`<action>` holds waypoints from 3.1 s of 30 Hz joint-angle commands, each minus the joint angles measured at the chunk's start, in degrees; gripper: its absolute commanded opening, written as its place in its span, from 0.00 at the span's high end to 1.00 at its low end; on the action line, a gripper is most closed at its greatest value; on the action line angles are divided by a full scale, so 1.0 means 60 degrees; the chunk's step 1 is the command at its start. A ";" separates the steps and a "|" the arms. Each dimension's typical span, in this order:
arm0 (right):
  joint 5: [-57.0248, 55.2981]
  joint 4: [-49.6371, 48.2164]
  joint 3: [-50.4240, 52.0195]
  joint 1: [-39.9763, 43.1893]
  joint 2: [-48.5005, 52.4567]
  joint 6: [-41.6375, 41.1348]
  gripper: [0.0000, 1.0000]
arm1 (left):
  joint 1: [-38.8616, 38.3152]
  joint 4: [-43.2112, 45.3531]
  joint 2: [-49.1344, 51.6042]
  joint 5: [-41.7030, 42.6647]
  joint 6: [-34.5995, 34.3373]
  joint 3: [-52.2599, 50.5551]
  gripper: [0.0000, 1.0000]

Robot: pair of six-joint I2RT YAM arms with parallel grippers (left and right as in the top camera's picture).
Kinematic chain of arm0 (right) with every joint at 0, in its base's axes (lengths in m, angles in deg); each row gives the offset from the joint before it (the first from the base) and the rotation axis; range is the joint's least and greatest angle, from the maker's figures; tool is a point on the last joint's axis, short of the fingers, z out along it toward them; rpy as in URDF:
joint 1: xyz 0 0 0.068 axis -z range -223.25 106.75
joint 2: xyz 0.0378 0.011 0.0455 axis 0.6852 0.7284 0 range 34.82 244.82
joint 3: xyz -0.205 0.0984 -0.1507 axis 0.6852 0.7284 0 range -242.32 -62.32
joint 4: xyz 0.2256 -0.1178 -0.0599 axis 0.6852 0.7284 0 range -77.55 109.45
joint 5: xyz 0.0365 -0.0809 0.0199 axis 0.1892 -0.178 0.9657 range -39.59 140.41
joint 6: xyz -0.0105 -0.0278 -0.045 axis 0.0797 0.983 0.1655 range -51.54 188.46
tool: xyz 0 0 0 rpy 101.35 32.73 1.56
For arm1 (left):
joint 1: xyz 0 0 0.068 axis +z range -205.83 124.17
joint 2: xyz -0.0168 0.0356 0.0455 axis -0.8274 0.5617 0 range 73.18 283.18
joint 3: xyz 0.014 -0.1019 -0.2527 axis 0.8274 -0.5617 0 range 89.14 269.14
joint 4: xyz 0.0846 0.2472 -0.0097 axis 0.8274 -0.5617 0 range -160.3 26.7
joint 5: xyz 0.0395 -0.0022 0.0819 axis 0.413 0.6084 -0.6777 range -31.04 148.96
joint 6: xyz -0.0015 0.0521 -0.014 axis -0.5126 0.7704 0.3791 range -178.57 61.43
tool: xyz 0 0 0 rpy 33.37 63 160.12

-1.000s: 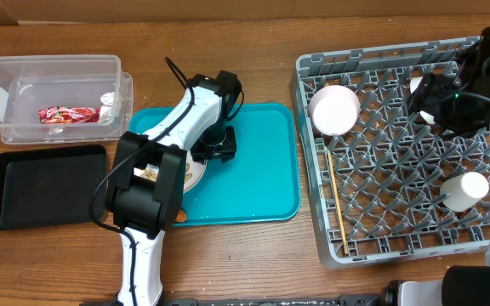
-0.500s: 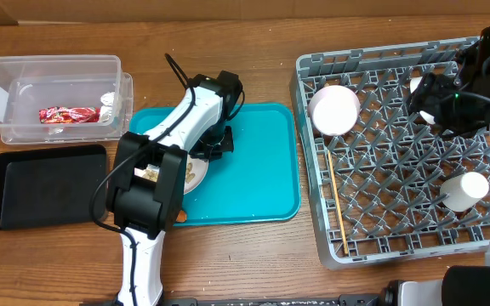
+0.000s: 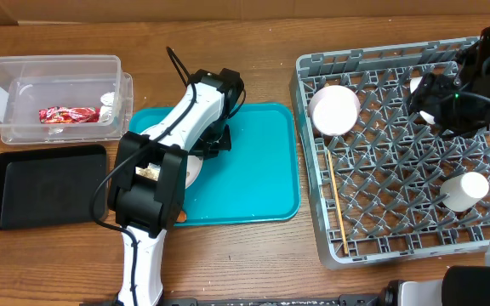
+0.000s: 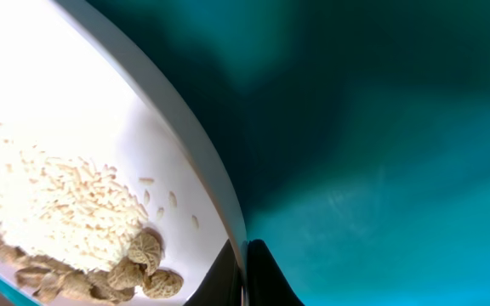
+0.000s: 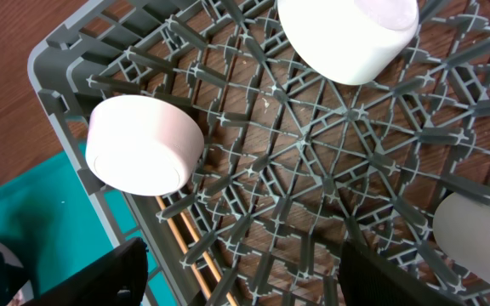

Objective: Sort waste into correct bins and load items into the dishwasher
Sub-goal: 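Grasp the rim of the white plate with the left gripper, then lift the plate and carry it left over the black tray, then tilt the plate to dump rice and peanut shells onto the black tray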

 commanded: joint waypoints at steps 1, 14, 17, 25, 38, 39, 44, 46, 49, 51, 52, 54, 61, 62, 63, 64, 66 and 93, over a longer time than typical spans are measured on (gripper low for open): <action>0.0087 -0.0025 -0.0004 -0.0036 -0.0022 0.0029 0.26 | 0.0000 -0.0382 0.0087 -0.0663 -0.0106 0.0627 0.96; 0.0087 -0.0036 -0.0004 -0.0036 -0.0022 0.0029 0.26 | -0.0004 -0.1909 0.0077 -0.0900 -0.1013 0.1679 0.96; 0.0087 -0.0033 -0.0004 -0.0036 -0.0022 0.0029 0.26 | -0.0004 -0.2237 0.0004 -0.0616 -0.1045 0.1701 0.96; 0.0087 -0.0029 -0.0004 -0.0036 -0.0022 0.0029 0.26 | -0.0113 -0.2725 -0.0710 -0.0299 -0.0951 0.1701 0.96; 0.0091 -0.0025 -0.0004 -0.0036 -0.0022 0.0029 0.26 | -0.0641 -0.3898 -0.2433 0.0135 -0.1209 0.1668 0.96; 0.0091 -0.0029 -0.0004 -0.0036 -0.0022 0.0029 0.26 | -0.0685 -0.3901 -0.2546 0.0168 -0.1217 0.1668 0.96; 0.0091 0.0026 -0.0004 -0.0036 -0.0022 0.0029 0.26 | -0.0874 -0.3901 -0.3169 0.0328 -0.1206 0.1668 0.96; 0.0091 0.0047 -0.0004 -0.0036 -0.0022 0.0029 0.26 | -0.0874 -0.3898 -0.3435 0.0361 -0.1206 0.1606 0.96; 0.0087 0.0047 -0.0004 -0.0036 -0.0022 0.0029 0.26 | -0.0852 -0.3901 -0.3927 0.0280 -0.1206 0.1271 0.96; 0.0087 0.0047 -0.0004 -0.0036 -0.0022 0.0029 0.26 | -0.0794 -0.3901 -0.4207 0.0106 -0.1224 0.0969 0.96; 0.0091 0.0047 -0.0004 -0.0036 -0.0022 0.0029 0.26 | -0.0750 -0.3901 -0.4368 0.0000 -0.1249 0.0758 0.96; 0.0087 0.0044 -0.0004 -0.0036 -0.0022 0.0029 0.27 | -0.0627 -0.3901 -0.4666 -0.0120 -0.1286 0.0291 0.96; 0.0091 0.0047 -0.0004 -0.0036 -0.0022 0.0029 0.27 | 0.0397 -0.3898 -0.5446 -0.0703 -0.1177 -0.1195 0.96; 0.0091 0.0047 -0.0004 -0.0036 -0.0022 0.0029 0.27 | 0.0601 -0.3898 -0.5479 -0.0718 -0.0991 -0.1246 0.96; 0.0091 0.0047 -0.0004 -0.0036 -0.0022 0.0029 0.27 | 0.0812 -0.3894 -0.5501 -0.0714 -0.0732 -0.1246 0.96; 0.0091 0.0051 -0.0004 -0.0036 -0.0022 0.0029 0.27 | 0.1020 -0.3861 -0.5504 -0.0681 -0.0466 -0.1246 0.96; 0.0091 0.0051 -0.0004 -0.0036 -0.0022 0.0029 0.27 | 0.1439 -0.3778 -0.5504 -0.0681 -0.0044 -0.1246 0.96; 0.0087 0.0040 -0.0004 -0.0036 -0.0022 0.0029 0.27 | 0.5920 -0.0361 -0.5482 0.3024 0.3916 -0.1253 0.96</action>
